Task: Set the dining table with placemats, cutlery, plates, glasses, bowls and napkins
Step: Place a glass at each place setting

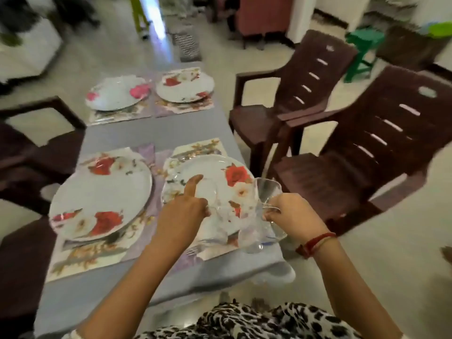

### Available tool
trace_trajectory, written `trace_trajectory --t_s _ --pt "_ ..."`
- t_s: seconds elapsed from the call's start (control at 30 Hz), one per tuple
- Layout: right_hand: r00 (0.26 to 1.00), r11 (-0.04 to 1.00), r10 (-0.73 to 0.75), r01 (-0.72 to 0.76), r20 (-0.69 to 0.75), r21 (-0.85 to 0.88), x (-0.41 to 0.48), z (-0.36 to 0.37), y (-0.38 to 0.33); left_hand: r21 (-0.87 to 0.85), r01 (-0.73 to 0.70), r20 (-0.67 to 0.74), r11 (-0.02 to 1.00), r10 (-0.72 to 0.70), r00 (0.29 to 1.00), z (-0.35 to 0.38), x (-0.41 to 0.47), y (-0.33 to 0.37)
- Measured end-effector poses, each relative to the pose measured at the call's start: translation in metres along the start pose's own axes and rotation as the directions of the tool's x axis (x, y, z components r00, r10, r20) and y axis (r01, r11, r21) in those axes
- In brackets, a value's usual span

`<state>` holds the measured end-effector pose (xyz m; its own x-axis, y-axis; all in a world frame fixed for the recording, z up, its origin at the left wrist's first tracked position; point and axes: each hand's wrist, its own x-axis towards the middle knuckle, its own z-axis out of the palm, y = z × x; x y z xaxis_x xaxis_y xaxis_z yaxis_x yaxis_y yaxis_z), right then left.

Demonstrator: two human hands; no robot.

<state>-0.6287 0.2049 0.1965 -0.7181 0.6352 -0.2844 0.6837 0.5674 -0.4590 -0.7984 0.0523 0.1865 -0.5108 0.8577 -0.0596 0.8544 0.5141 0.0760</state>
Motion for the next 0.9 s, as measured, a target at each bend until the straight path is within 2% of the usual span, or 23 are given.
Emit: trace_trajectory --t_s 0.1,0.2,0.4,0.53,0.67,0.77,0.9 --pt "0.985 0.988 -0.147 0.151 0.085 -0.039 0.031 0.000 -0.021 -0.019 0.152 -0.023 0.988 -0.153 0.988 0.000 -0.009 -0.021" --pt "0.941 0.953 -0.274 0.294 0.200 -0.074 0.057 -0.003 -0.039 -0.052 0.269 -0.028 0.962 -0.271 0.962 0.000 -0.018 -0.033" --pt "0.866 0.896 -0.395 0.437 0.307 -0.080 0.088 0.018 -0.069 -0.061 0.465 -0.041 0.883 -0.468 0.883 0.013 -0.043 -0.067" --pt "0.816 0.842 -0.476 0.530 0.328 -0.097 0.090 0.035 -0.087 -0.035 0.504 -0.027 0.863 -0.505 0.862 0.024 -0.066 -0.093" --pt "0.785 0.821 -0.508 0.566 0.354 -0.079 0.088 0.056 -0.107 0.036 0.460 -0.065 0.887 -0.457 0.887 0.029 -0.082 -0.112" --pt "0.771 0.803 -0.528 0.589 0.355 -0.085 0.082 0.072 -0.121 0.023 0.416 -0.080 0.909 -0.413 0.907 0.033 -0.088 -0.122" --pt "0.771 0.800 -0.515 0.590 0.374 -0.115 0.073 0.094 -0.137 0.024 0.410 -0.012 0.912 -0.409 0.912 0.040 -0.094 -0.139"
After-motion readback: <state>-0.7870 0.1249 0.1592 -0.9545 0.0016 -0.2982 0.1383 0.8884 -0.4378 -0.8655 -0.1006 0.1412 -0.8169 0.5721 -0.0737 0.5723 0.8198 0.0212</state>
